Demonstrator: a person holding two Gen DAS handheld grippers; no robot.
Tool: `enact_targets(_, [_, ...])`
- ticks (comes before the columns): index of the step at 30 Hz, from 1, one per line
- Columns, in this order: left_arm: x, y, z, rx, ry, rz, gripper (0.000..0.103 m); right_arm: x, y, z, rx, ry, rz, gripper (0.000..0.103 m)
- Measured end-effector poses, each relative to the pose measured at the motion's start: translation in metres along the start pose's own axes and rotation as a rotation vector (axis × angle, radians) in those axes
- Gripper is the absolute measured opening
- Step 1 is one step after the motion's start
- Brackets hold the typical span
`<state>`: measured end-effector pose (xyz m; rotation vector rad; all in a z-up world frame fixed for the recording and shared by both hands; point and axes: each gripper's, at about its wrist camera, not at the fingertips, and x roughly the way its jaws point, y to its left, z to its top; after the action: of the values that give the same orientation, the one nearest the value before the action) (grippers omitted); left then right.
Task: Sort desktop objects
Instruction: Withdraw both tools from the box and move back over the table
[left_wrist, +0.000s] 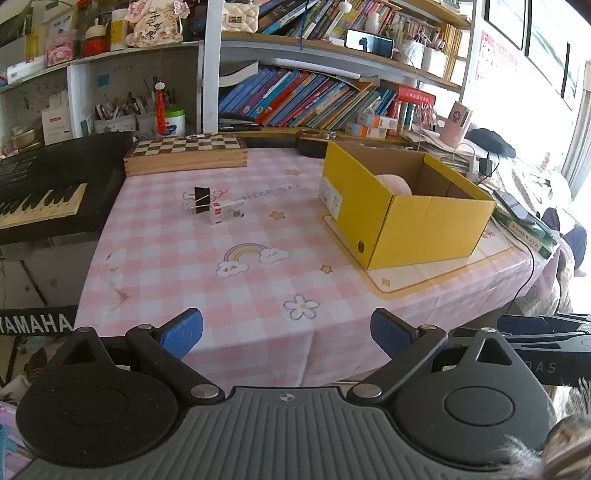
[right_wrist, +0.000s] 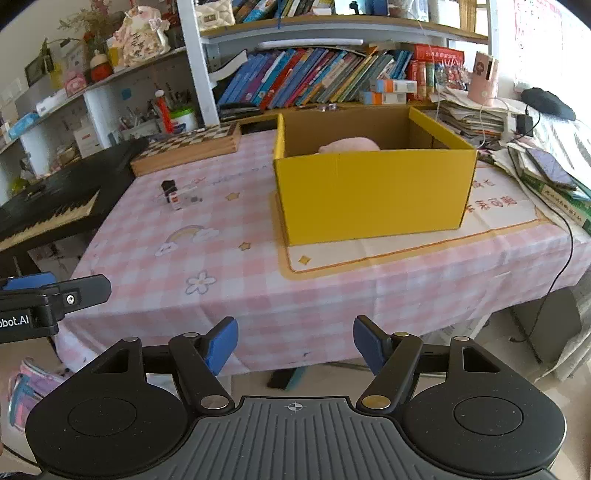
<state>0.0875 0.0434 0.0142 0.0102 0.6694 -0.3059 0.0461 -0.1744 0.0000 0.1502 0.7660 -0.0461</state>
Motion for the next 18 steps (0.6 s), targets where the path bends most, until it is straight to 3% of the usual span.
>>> enact_targets(18, [-0.008,0.024,-0.013,-0.020,0.025,0.006,0.098,0.000,0.042,-0.013,-0.095,0.024,0.045,0.071])
